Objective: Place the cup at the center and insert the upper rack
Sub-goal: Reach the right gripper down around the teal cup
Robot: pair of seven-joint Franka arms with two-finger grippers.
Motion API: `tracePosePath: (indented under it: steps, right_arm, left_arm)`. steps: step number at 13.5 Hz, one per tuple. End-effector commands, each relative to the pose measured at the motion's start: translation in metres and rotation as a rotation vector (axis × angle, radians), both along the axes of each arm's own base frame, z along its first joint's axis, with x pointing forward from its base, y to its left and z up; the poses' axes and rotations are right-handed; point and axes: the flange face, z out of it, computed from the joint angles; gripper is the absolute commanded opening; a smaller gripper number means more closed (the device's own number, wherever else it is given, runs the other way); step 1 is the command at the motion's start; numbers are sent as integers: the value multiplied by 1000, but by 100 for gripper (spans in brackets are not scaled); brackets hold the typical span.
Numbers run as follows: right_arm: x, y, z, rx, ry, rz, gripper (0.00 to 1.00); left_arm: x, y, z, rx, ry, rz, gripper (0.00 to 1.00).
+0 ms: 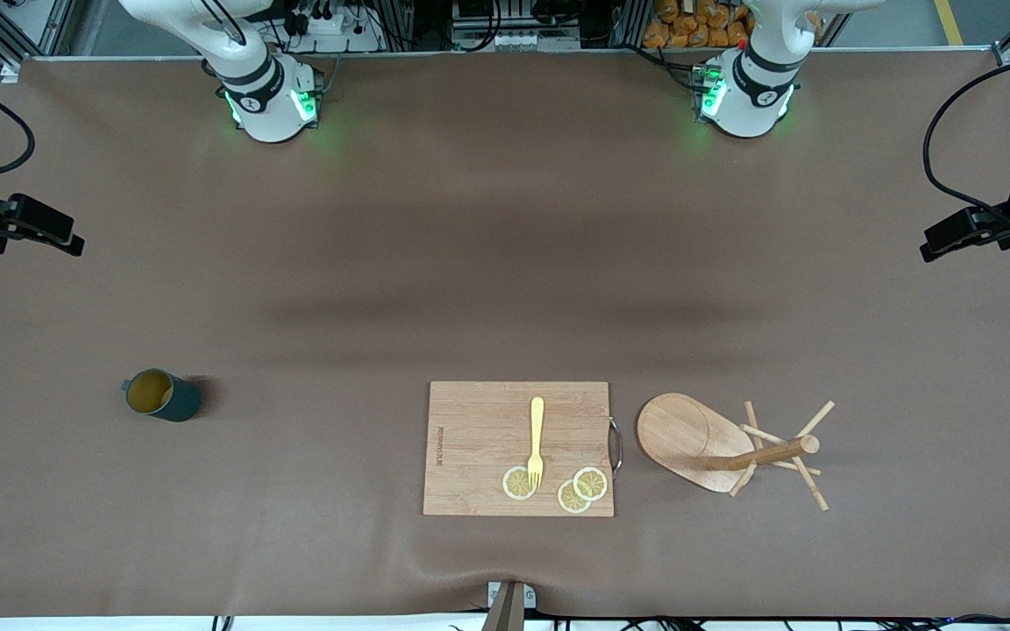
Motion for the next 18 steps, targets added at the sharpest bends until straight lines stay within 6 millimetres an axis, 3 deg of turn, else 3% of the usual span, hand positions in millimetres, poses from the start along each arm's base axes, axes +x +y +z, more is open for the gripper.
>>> tracePosePath:
  steps: [1, 8, 11, 14, 16, 18]
  right_arm:
    - [-3, -13, 7, 16, -3, -9, 100]
    - [-5, -24, 1, -12, 15, -21, 100]
    - [12, -26, -44, -16, 0, -23, 100]
    - [36, -22, -109, -21, -1, -19, 100]
    - [58, -19, -154, -24, 7, -16, 100]
    - [77, -19, -200, -32, 10, -17, 100]
  left_arm:
    - [0, -2, 4, 16, -15, -9, 100]
    - [1, -2, 0, 18, -3, -8, 100]
    - [0, -4, 2, 9, -5, -10, 100]
    - [1, 3, 0, 14, -1, -20, 100]
    - [4, -4, -6, 21, 10, -35, 100]
    - [5, 5, -8, 16, 10, -29, 100]
